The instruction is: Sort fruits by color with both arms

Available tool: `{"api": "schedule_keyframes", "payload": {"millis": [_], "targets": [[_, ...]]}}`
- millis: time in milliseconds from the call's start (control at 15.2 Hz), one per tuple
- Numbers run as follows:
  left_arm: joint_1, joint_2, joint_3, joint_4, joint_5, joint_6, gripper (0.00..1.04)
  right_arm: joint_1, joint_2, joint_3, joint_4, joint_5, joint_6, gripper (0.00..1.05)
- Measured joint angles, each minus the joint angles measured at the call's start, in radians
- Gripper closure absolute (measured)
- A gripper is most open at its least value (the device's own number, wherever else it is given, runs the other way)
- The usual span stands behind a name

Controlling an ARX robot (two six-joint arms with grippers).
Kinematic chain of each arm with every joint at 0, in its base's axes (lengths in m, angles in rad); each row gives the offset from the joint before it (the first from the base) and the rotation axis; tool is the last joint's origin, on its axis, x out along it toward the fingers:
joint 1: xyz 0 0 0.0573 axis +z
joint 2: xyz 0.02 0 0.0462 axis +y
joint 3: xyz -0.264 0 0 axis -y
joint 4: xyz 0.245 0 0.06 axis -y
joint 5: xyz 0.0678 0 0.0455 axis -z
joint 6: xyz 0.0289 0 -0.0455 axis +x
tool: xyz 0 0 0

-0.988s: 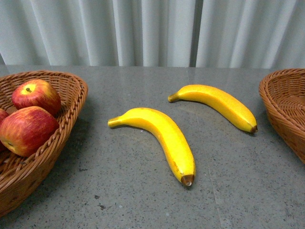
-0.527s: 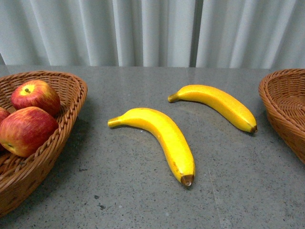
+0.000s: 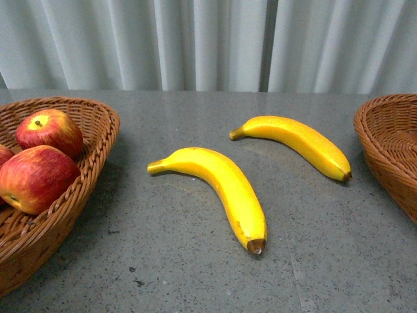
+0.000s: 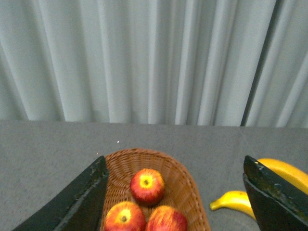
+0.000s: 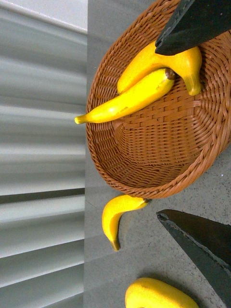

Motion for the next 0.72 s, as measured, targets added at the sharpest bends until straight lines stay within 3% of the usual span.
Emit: {"api": "schedule_keyframes", "payload": {"millis": [66,198,329,461,724], "targets": [[0.043,-0.121,-0.091,-0.053,0.034,0.0,0.37,0.0,0.0,0.0,0.0,0.0,0.0,0.07],[0.133,-0.225,-0.183,-0.002,0.126,0.0,0.57,0.0,0.0,0.0,0.0,0.0,0.0,0.07],[0.291,-0.274,-0.296,0.027,0.267,0.003,0.8,0.0,0.0,0.0,0.0,0.0,0.0,0.07],[0.283,-0.32,-0.38,0.059,0.284,0.002,1.04,0.0,0.0,0.0,0.0,0.0,0.0,0.07],[0.286,-0.378,-0.469,0.092,0.283,0.004,1.03,0.0,0.0,0.0,0.0,0.0,0.0,0.07]]}}
